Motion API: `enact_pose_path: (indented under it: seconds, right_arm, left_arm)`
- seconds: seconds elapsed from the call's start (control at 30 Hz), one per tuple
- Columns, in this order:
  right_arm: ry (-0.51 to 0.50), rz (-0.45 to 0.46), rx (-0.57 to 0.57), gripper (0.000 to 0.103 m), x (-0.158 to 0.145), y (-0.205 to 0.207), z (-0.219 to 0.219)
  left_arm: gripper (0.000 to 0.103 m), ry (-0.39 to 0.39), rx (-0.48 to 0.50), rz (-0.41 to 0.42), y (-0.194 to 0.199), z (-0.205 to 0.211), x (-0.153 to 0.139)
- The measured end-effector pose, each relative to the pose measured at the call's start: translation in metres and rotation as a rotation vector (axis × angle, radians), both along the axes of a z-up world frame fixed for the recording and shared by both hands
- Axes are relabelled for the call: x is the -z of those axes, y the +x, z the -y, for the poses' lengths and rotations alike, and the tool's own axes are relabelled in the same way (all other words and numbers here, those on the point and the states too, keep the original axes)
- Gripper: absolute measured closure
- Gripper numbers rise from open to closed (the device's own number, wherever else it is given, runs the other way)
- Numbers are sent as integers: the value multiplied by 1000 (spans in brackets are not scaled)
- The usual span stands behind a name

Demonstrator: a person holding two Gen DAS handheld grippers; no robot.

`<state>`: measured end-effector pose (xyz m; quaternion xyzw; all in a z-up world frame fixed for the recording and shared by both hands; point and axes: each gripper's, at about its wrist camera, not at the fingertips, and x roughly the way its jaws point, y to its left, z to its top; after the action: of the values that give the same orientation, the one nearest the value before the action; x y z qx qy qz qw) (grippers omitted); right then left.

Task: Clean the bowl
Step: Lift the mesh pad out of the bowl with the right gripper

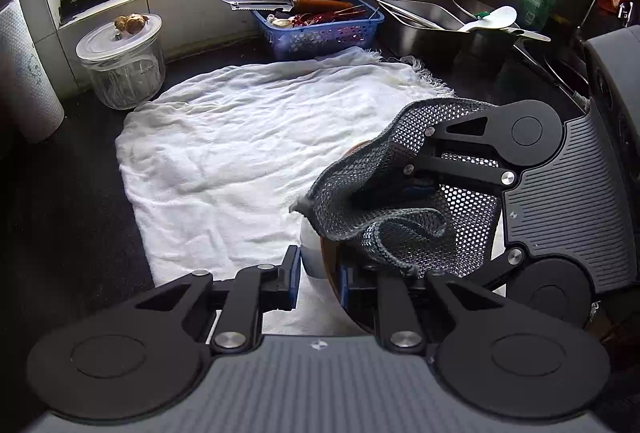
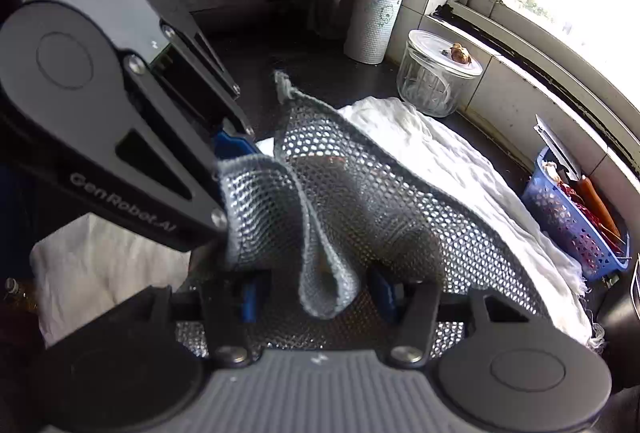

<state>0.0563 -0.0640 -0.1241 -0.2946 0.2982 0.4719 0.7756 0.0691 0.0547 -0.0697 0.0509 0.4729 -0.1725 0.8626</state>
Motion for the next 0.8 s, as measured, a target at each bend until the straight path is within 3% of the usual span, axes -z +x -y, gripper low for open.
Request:
enact_pose_path:
  seconds: [0.07,0.23,0.3,0.43,0.67,0.8]
  right_arm:
    - [5,-10,-7,53,2,1,1]
    - [14,-32,14,85,7,4,3]
    - [18,-49,28,91,7,6,5]
    - [40,-90,54,93,0,8,14]
    - [194,-186,185,94,-38,22,60]
    - [227,-205,240,94,-51,33,77]
  left_arm:
    - [86,-3,-4,1,0,-1,0]
    - [85,0,-32,-8,1,-2,2]
    - [85,-3,-50,-14,2,-3,3]
    - [85,-27,-93,-21,1,-9,7]
    - [86,-17,-104,-9,-4,-14,13]
    - [86,83,-50,46,-13,-4,15]
